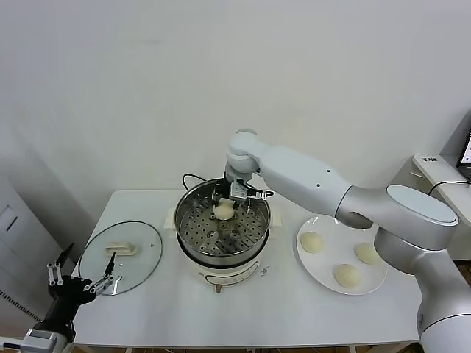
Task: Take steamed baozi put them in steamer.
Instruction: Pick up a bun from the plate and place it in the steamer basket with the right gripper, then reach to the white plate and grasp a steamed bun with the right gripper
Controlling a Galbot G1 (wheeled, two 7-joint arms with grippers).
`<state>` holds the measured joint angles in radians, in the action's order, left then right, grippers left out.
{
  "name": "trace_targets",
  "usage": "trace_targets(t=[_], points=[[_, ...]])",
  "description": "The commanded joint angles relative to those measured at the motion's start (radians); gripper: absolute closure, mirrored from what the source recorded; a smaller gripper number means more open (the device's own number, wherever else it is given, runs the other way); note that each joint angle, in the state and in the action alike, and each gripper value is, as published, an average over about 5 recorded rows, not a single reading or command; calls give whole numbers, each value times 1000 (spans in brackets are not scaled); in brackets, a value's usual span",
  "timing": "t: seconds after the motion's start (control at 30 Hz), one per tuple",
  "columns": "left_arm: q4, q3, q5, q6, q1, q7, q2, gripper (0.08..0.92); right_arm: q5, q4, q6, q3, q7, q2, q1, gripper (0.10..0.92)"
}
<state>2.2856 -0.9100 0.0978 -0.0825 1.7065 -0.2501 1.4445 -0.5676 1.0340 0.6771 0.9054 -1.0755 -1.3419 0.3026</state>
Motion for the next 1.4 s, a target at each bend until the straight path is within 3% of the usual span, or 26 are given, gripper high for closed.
trace_targets(t=[0.03, 0.17, 0.37, 0.47, 0.63, 0.9, 1.4], points=[[-2, 0, -1, 0, 0, 0, -1, 177, -6, -28, -1, -29, 11, -15, -8, 302], [-2, 1, 0, 1, 1, 0, 1, 177, 234, 17, -164, -11, -6, 33, 82, 218], [-1, 1, 1, 7, 4, 0, 3, 177, 927, 116, -707, 264, -1, 236, 339, 203], [0, 1, 1, 9, 4, 0, 4, 177, 1106, 64, -850, 376, -41, 315, 422, 203], [4, 7, 6, 8, 4, 0, 10, 177, 1054, -75, -862, 413, -120, 402, 382, 203], [17, 22, 23, 8, 12, 1, 32, 177, 784, 34, -825, 343, -75, 575, 132, 203], [15, 25, 37, 12, 27, 0, 55, 177, 671, -42, -780, 157, -16, 506, -162, 203]])
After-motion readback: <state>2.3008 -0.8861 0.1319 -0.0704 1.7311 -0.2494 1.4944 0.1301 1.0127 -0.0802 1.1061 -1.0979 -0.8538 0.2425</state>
